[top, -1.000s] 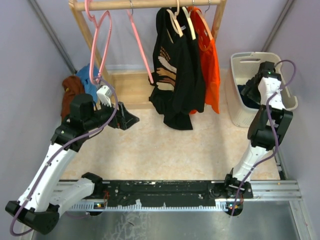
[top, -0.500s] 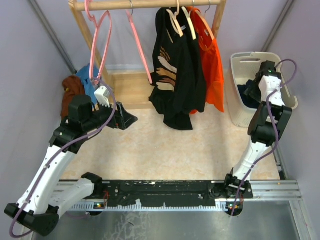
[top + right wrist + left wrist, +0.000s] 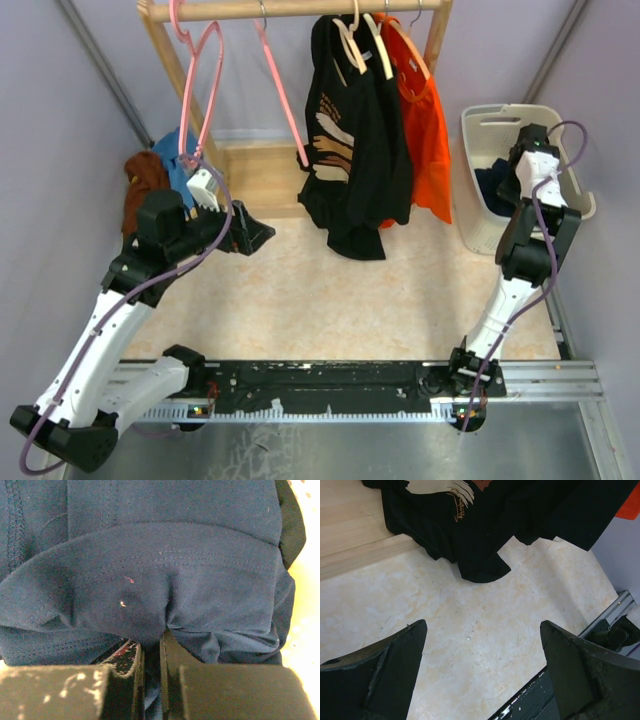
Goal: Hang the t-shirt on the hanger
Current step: Pick up the T-shirt and place it in the bin.
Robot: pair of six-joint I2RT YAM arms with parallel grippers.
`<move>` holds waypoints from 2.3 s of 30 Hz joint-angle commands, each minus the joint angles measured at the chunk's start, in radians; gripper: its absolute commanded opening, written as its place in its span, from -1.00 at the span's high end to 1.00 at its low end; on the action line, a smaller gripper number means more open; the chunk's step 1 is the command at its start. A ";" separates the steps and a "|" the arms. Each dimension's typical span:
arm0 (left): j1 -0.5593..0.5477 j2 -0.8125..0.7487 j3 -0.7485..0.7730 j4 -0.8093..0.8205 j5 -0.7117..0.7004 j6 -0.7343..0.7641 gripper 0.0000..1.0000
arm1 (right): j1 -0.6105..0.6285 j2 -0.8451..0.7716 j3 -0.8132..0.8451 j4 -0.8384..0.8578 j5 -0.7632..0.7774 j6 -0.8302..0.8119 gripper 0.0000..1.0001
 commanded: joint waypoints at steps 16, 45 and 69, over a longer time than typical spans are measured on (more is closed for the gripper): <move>-0.004 -0.064 0.042 -0.009 -0.036 -0.003 -0.99 | 0.121 -0.272 0.053 0.045 0.079 -0.007 1.00; -0.004 -0.115 0.118 -0.081 -0.066 0.002 -0.99 | 0.111 -0.563 0.342 0.091 -0.002 -0.034 1.00; -0.003 -0.190 0.129 -0.136 0.035 0.068 -0.99 | -0.020 -0.892 0.223 0.231 -0.753 0.188 1.00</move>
